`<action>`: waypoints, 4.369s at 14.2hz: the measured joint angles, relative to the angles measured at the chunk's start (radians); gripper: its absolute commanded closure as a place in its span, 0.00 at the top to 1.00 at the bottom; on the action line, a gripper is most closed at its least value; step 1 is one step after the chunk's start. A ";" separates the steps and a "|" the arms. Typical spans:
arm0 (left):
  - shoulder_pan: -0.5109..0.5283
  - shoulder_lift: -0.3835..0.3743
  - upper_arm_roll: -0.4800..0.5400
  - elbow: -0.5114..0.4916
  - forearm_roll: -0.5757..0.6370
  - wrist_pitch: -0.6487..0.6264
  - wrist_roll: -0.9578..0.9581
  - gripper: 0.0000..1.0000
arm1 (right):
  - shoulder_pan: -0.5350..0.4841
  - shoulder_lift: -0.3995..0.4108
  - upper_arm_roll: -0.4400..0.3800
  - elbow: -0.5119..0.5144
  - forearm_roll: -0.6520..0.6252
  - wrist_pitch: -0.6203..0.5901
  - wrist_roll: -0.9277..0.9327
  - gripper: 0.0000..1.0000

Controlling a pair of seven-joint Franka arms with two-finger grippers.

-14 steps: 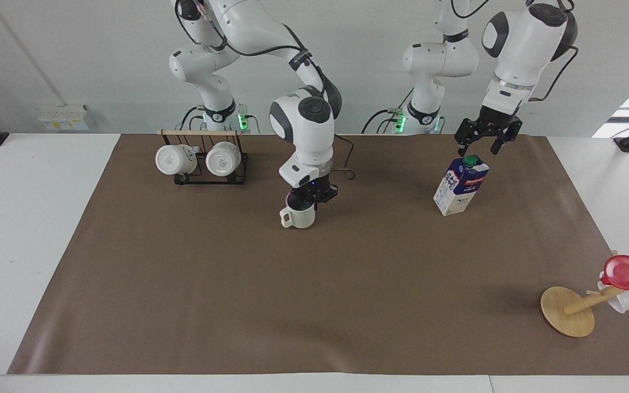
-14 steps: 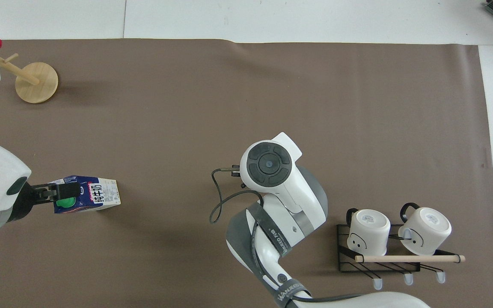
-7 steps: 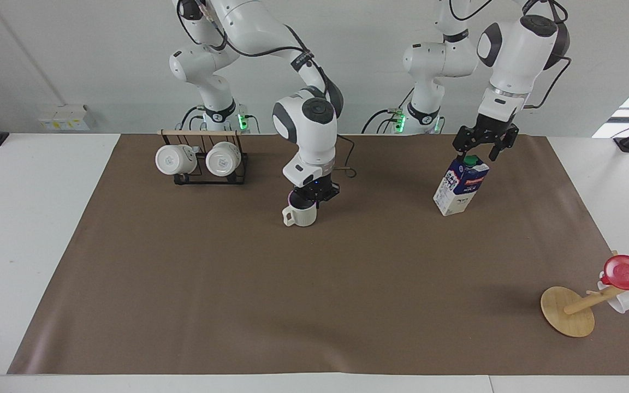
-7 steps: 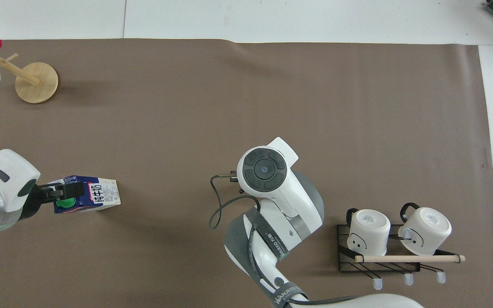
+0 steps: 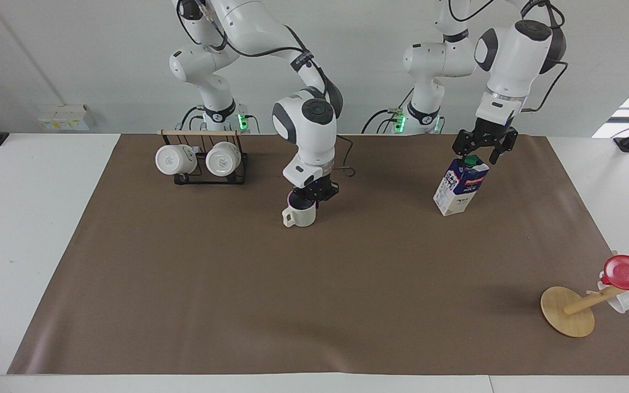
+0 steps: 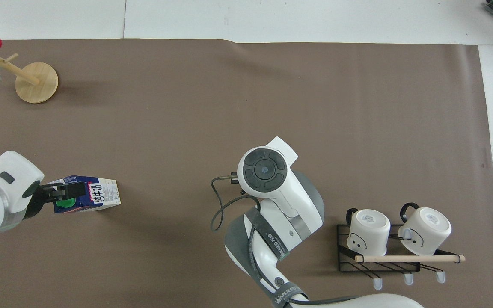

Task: Place cup and milk on table
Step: 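Carry the black mug toward the table center while the left gripper grasps the carton, then set the black mug down, open and withdraw the right gripper, then carry the milk carton with the left gripper beside the black mug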

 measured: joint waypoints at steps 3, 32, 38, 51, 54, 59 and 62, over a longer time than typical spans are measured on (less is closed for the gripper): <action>0.000 0.000 0.000 -0.029 0.000 0.039 0.000 1.00 | 0.000 -0.002 -0.001 0.001 0.000 0.000 0.000 1.00; 0.008 -0.008 0.001 -0.102 0.033 0.114 0.000 0.57 | -0.682 -0.437 -0.028 0.109 -0.003 -0.556 -0.620 1.00; 0.008 -0.015 -0.006 -0.090 0.033 0.113 -0.013 0.54 | -0.683 -0.449 -0.012 0.315 -0.021 -0.716 -0.620 1.00; -0.051 0.188 -0.311 0.243 0.032 0.022 -0.338 0.52 | -0.628 -0.446 0.000 0.312 -0.059 -0.754 -0.623 1.00; -0.135 0.287 -0.313 0.325 0.032 0.022 -0.418 0.52 | -0.628 -0.447 -0.001 0.312 -0.055 -0.754 -0.623 1.00; -0.181 0.360 -0.315 0.374 0.033 0.022 -0.477 0.50 | -0.628 -0.448 -0.003 0.312 -0.053 -0.754 -0.623 1.00; -0.205 0.368 -0.315 0.374 0.055 0.022 -0.513 0.50 | -0.628 -0.448 -0.003 0.312 -0.053 -0.754 -0.623 1.00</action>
